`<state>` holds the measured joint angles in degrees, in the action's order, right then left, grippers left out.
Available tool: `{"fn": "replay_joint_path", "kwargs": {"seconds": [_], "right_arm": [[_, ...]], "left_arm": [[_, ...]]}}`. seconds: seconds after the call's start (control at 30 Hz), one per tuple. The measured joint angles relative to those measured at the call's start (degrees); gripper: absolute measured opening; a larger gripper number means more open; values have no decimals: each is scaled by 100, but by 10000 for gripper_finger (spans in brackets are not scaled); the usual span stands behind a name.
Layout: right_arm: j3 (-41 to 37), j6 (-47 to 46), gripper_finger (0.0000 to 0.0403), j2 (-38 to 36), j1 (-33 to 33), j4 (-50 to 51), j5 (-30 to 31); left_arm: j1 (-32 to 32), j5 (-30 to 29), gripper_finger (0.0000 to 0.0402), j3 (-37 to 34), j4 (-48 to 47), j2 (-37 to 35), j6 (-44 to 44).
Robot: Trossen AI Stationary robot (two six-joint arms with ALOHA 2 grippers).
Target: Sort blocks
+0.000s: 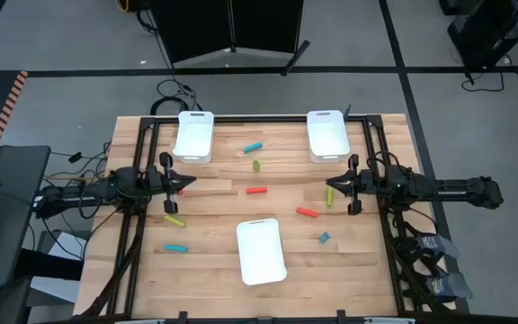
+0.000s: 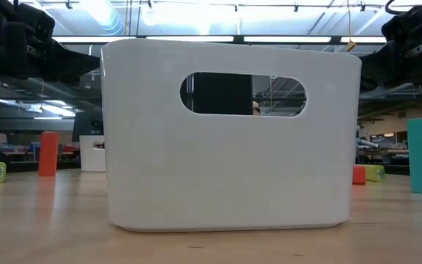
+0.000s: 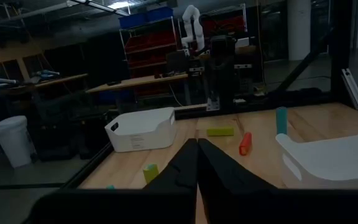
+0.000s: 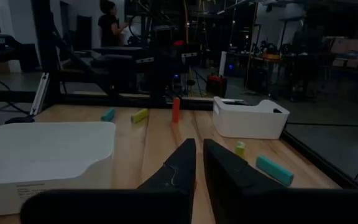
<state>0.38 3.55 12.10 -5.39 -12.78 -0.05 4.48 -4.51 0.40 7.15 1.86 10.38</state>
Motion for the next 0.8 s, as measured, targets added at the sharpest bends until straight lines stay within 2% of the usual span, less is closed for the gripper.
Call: {"fn": "replay_joint_path", "kwargs": {"seconds": [0.2,0.3,0.4,0.5,0.53,0.67,0.8], "right_arm": [[-1,1,45,0,0,-69,0],[0,-139,44,0,-15,-777,103],[5,-820,44,-1,-57,-1825,288],[23,-1990,45,-4,-136,-2597,561],[97,-2282,45,-4,-172,-2518,517],[601,-2808,44,310,-218,-1250,-389],[1064,-2884,45,1097,-102,-1167,-466]], "left_arm": [[1,0,15,0,1,1,0],[1,0,15,0,17,0,-42],[-1,18,15,0,39,-1,-548],[-1,20,15,0,463,1,-1486],[0,14,15,0,662,1,-1781],[-1,-82,15,-2,1205,1,-2497],[-1,-125,15,-2,1314,3,-2990]]}}
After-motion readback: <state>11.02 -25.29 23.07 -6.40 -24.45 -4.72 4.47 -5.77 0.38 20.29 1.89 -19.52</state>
